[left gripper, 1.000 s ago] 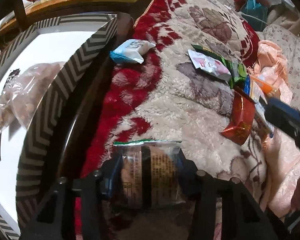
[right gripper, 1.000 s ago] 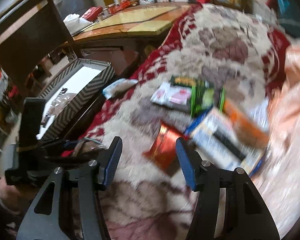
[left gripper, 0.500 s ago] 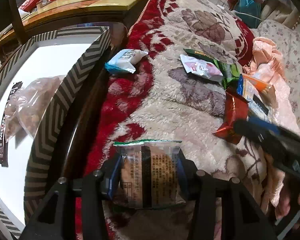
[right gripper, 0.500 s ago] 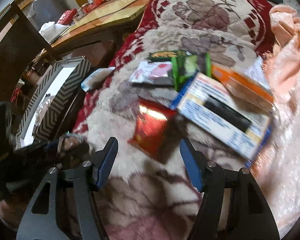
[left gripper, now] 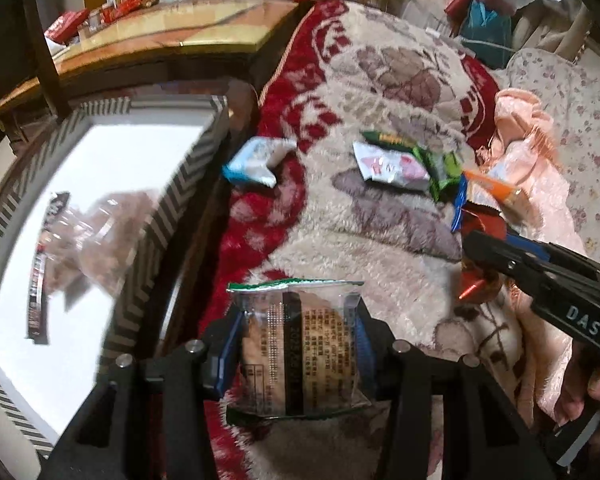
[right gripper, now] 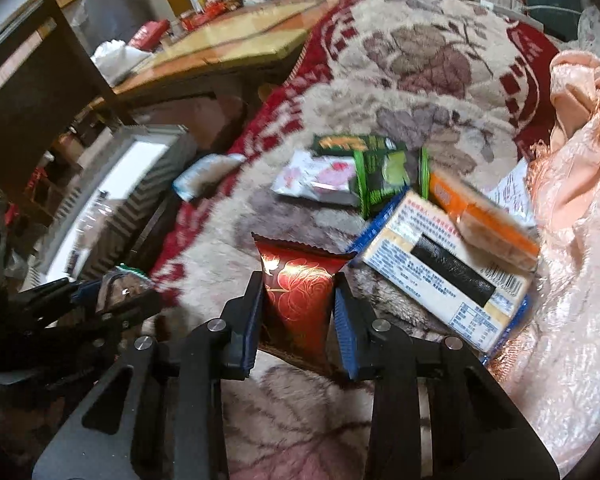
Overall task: Organize snacks
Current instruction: 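Grasp the clear biscuit packet with the left tool while the right tool grasps the red packet, then carry both packets into the white tray and open both tools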
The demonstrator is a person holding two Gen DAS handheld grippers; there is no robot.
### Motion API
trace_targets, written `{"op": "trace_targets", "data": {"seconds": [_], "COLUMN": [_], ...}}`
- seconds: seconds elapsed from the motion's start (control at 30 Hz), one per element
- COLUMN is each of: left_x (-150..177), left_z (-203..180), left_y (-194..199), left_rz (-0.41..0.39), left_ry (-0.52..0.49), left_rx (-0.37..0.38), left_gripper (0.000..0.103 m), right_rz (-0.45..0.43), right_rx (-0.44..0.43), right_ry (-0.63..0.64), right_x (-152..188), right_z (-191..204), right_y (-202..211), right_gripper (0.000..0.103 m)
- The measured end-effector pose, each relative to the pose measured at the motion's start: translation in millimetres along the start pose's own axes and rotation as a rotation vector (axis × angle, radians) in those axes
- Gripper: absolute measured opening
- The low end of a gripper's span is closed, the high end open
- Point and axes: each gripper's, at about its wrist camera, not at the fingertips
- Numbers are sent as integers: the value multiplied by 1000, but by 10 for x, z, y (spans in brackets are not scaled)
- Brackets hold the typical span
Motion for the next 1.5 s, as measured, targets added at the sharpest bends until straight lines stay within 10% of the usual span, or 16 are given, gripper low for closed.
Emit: {"op": "trace_targets", "data": {"seconds": [0.57,1.5], "left_x": [-38,51], "left_z": [584,1783], "left_y": [538,445], "left_rz": [-135,-104], "left_ry": [60,286], "left_rx": [-129,-233], "left_gripper": [51,51], "right_rz": [-21,78], "right_rx": [-104,-229], "right_ry": [150,382], "right_x": [-143,-413], "right_z": [846,2134], "right_y": [113,-530], "right_gripper": [32,32]}}
Point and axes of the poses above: each gripper's, at about its wrist camera, not at the fingertips, and y roughly against the way its jaws point, z to its left, x to its underside, and after that the axes turned 8 degrees about -x, right-handed
